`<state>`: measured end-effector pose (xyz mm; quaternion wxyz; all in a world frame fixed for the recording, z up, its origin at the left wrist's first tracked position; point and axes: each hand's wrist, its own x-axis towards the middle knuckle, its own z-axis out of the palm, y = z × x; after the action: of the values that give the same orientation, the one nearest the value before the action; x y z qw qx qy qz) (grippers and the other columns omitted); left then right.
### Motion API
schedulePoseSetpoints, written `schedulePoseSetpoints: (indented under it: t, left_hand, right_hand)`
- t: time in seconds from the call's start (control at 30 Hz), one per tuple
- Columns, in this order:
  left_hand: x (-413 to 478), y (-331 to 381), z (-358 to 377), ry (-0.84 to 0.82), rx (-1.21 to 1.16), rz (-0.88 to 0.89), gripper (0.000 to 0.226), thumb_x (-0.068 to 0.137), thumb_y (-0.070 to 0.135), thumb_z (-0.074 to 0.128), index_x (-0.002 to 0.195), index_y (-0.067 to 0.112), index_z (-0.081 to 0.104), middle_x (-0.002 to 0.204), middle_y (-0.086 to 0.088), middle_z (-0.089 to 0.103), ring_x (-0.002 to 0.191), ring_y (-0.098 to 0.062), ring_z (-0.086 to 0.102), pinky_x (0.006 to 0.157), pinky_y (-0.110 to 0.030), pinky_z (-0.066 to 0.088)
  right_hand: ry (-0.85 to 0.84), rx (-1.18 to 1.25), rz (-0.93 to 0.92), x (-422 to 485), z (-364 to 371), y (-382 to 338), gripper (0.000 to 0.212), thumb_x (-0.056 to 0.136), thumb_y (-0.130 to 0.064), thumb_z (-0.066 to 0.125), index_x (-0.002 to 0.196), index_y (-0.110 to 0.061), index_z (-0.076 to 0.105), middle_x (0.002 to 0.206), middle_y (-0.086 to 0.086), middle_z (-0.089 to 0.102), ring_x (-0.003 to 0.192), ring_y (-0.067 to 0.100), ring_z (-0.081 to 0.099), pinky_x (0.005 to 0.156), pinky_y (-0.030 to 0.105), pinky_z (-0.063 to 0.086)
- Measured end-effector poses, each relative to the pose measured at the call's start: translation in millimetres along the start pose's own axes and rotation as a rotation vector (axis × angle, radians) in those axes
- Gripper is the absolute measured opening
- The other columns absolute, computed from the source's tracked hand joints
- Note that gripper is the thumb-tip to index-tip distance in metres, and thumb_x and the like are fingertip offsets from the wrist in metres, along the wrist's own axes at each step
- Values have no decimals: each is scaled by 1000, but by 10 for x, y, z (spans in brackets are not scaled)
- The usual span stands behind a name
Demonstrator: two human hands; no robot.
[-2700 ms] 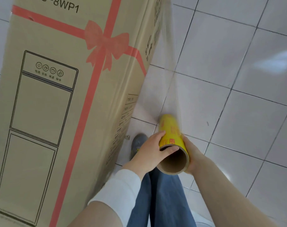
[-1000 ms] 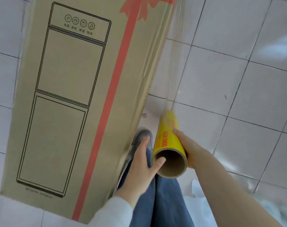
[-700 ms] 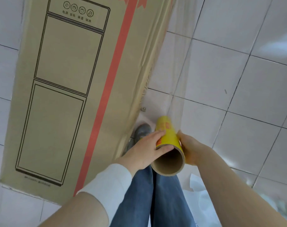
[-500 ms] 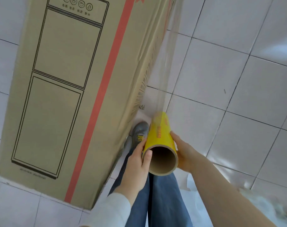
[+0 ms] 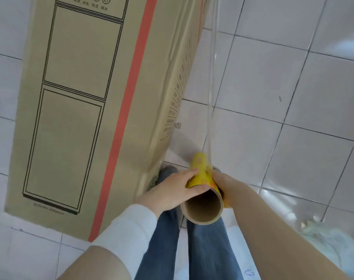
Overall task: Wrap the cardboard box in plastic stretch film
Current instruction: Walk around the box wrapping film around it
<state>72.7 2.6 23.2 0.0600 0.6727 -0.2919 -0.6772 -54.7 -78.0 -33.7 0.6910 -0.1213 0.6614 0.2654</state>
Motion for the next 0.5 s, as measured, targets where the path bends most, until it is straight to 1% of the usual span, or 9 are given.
schedulePoseSetpoints:
  t: [0.07,0.13,0.17,0.2,0.27,0.33,0.4,0.43,0.5]
  left_hand:
    - [24,-110,-13,26,65,9,63,87,53,47,142,26,33,146,2,38,133,-15,35,108,-28,29]
    - [-39,-237,29,117,43,9,56,90,49,44,140,24,37,142,2,43,131,-15,38,107,-28,30]
    - [-83,-304,65,187,2,14,51,92,46,42,137,23,41,137,1,49,126,-14,43,103,-25,32]
    - [-138,-371,115,268,-33,25,45,94,43,41,133,22,46,130,1,54,119,-13,48,96,-20,33]
    - [-252,-487,253,403,-65,43,43,95,44,35,125,21,55,118,1,62,107,-12,53,81,-12,31]
    - [-388,-565,387,484,-124,39,49,92,45,27,121,19,57,112,6,61,102,-8,52,78,-2,28]
    - [-535,-649,507,525,-191,5,41,98,40,28,116,20,59,107,13,57,96,0,48,75,7,25]
    - [-597,-694,555,517,-210,-1,35,97,38,29,108,24,59,101,14,57,90,1,49,74,5,28]
    - [-641,-758,599,494,-211,-15,28,93,43,32,90,26,54,84,14,55,86,-6,55,70,-8,34]
  right_hand:
    - [16,62,-19,-1,-4,73,40,96,-45,46,124,-16,49,102,17,63,86,32,62,81,47,52]
    - [9,159,-16,-13,-4,240,40,96,-51,41,103,-14,54,87,13,64,74,24,61,68,35,51]
    - [-5,222,-4,29,-11,342,43,95,-54,40,97,-14,55,81,12,63,68,21,59,62,31,47]
    - [-29,251,2,51,11,437,46,92,-57,41,98,-14,56,84,12,64,71,22,60,62,31,47]
    - [-54,317,-2,31,131,575,52,89,-60,46,109,-14,58,102,14,67,88,27,63,70,37,51]
    - [-56,395,-22,-21,327,576,47,92,-54,48,117,-15,55,107,17,66,90,30,63,76,42,49]
    - [-20,386,-41,-69,460,564,55,90,-50,53,134,-16,46,115,18,64,86,31,63,69,41,50]
    - [0,343,-36,-63,470,570,60,90,-49,55,138,-15,42,115,18,63,83,30,62,64,39,49]
    - [-11,259,19,-63,415,569,60,91,-48,53,135,-8,44,100,17,63,75,29,60,59,37,46]
